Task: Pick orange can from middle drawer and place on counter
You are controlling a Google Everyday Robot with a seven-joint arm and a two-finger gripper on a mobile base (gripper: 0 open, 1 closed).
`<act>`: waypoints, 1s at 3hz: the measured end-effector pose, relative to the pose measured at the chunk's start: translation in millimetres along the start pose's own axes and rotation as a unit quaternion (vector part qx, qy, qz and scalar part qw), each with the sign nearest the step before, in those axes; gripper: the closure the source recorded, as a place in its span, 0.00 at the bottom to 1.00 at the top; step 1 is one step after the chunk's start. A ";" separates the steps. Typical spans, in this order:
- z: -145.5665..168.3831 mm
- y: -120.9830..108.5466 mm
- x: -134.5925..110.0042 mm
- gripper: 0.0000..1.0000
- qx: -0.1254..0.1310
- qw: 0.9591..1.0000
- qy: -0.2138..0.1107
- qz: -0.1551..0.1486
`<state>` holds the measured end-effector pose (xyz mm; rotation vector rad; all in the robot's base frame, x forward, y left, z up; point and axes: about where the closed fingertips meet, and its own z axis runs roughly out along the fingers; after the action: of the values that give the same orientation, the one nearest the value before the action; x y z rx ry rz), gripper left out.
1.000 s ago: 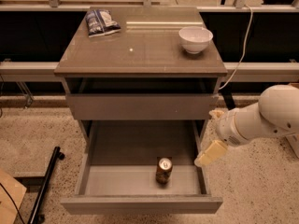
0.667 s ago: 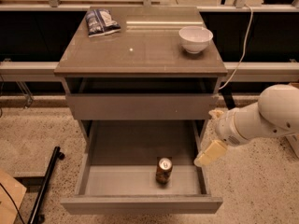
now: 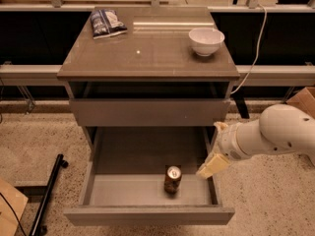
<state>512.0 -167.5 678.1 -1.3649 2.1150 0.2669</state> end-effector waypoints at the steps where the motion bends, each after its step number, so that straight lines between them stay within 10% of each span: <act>1: 46.4 -2.0 5.3 0.00 -0.013 1.000 -0.020 0.010; 3: 115.8 3.0 22.7 0.00 -0.071 0.995 -0.042 0.060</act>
Offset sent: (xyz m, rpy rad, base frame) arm 0.0402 0.0362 -0.1061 0.1543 0.0662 -0.0176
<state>546.3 -129.0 571.8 -1.2838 2.1443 0.5241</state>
